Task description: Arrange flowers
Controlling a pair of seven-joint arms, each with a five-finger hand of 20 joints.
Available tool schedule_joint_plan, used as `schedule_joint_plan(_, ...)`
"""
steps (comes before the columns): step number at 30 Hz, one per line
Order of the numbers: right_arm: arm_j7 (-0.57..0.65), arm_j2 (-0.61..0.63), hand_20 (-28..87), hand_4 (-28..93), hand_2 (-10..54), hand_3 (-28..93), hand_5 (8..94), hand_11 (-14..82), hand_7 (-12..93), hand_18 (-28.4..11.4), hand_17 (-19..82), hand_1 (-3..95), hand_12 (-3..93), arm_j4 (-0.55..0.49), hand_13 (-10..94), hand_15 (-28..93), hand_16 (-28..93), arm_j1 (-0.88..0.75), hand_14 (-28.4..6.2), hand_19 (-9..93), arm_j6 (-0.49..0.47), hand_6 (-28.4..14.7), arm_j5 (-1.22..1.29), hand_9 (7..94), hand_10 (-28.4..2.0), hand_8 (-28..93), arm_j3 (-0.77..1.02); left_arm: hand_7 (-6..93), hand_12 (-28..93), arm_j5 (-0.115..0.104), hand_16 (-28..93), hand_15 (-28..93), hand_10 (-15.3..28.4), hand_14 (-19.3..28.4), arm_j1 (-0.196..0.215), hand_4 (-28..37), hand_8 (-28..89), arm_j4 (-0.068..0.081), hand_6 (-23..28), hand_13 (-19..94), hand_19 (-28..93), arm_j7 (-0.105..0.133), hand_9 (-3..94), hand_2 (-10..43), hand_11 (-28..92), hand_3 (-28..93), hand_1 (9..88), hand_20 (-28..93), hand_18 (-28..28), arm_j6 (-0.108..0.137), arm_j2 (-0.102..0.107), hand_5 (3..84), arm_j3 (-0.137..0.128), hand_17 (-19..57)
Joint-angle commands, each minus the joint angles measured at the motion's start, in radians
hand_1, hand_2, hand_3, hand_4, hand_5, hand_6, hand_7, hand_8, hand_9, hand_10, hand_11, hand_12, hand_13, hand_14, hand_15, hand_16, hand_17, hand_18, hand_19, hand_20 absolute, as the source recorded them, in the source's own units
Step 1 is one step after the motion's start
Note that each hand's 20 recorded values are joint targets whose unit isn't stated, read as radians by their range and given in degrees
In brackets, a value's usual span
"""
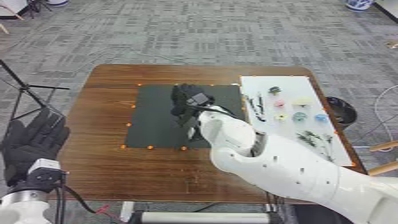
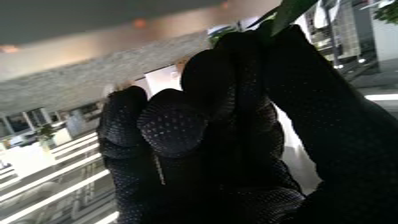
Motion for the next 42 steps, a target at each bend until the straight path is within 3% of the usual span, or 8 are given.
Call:
schedule_joint_plan(1,0.167,-0.166,39,-13,-9.5,71,69.3,35.0,59,-23.4,44,49.0,66.8,0.106,76,66,46,0.093,-9.0,84,-0.021,-1.4,0.095,79.0,-9.7,15,-0.004,5.2,7,0.006,-5,17,16.2,13.7,-0.023,-28.3,-7,0.002,9.9,20,30,0.006,30.2,16.4,17,70,20.9,6,11.0,-0.004,0.020,39.4,0.016,-6.7)
schedule_joint_plan(8,0.299,-0.253,38,-16,-9.5,68,70.0,36.6,58,-24.0,44,51.7,64.3,0.173,76,66,45,0.079,-9.0,85,0.030,-1.2,0.268,79.4,-10.1,15,0.008,5.4,7,0.004,-5,17,16.1,13.8,-0.024,-28.3,-7,-0.008,9.9,21,30,0.013,30.1,16.0,18,70,21.3,6,11.0,0.004,0.043,39.4,0.032,-6.7)
schedule_joint_plan(16,0.344,-0.274,36,-19,-9.5,66,69.1,37.1,58,-23.8,45,53.4,62.6,0.140,77,66,45,0.029,-8.7,85,0.057,-0.8,0.280,79.4,-9.6,15,-0.018,5.5,7,0.006,-5,17,16.1,13.8,-0.012,-28.3,-7,-0.014,10.0,20,30,0.004,30.1,15.7,18,70,21.7,6,11.0,-0.005,0.041,39.5,0.035,-6.7)
schedule_joint_plan(26,0.291,-0.266,35,-20,-9.5,66,67.1,37.6,59,-23.5,44,53.0,60.2,0.144,76,66,45,0.002,-8.8,86,0.068,-1.5,0.197,78.7,-10.2,15,-0.045,5.6,7,0.013,-5,17,16.1,13.7,-0.039,-28.3,-7,-0.003,10.0,20,30,-0.008,30.0,15.5,18,71,22.0,6,11.0,-0.022,0.038,39.5,0.041,-6.8)
schedule_joint_plan(29,0.170,-0.232,35,-20,-8.9,68,65.6,43.0,54,-23.7,39,45.7,46.6,0.115,71,67,44,-0.008,-10.6,84,-0.005,-2.4,0.255,73.7,-13.3,14,-0.013,5.6,7,0.009,-5,17,16.0,13.8,-0.030,-28.3,-7,-0.003,10.0,21,30,-0.003,30.0,15.5,18,71,22.0,6,11.0,-0.017,0.039,39.5,0.032,-6.8)
schedule_joint_plan(34,0.149,-0.204,37,-16,11.3,74,65.3,33.3,34,-24.0,28,26.7,28.3,0.067,56,69,40,-0.029,-18.0,77,-0.154,-5.0,0.183,65.4,-18.8,-10,0.006,5.6,7,0.014,-5,17,16.0,13.8,-0.033,-28.3,-7,0.001,10.0,21,31,-0.011,29.9,15.5,18,70,22.1,6,11.1,-0.033,0.030,39.5,0.028,-7.0)
schedule_joint_plan(38,0.175,-0.204,36,-15,17.5,74,55.6,18.4,61,-23.8,29,26.6,18.8,0.044,57,66,35,-0.050,-17.1,76,-0.241,-7.7,0.237,66.3,-19.2,14,0.043,5.7,7,0.012,-5,17,16.0,13.8,-0.036,-28.3,-7,0.003,10.0,21,31,-0.010,29.9,15.6,18,70,22.0,6,11.2,-0.032,0.031,39.5,0.026,-7.0)
schedule_joint_plan(42,0.192,-0.211,36,-15,20.2,74,55.2,15.1,69,-23.4,29,31.0,16.5,0.050,58,63,34,-0.058,-15.7,76,-0.291,-7.4,0.212,66.4,-20.1,21,0.043,5.7,7,0.011,-5,17,16.0,13.8,-0.036,-28.3,-7,0.004,9.9,21,31,-0.010,29.9,15.7,18,70,22.1,6,11.2,-0.033,0.030,39.5,0.029,-7.0)
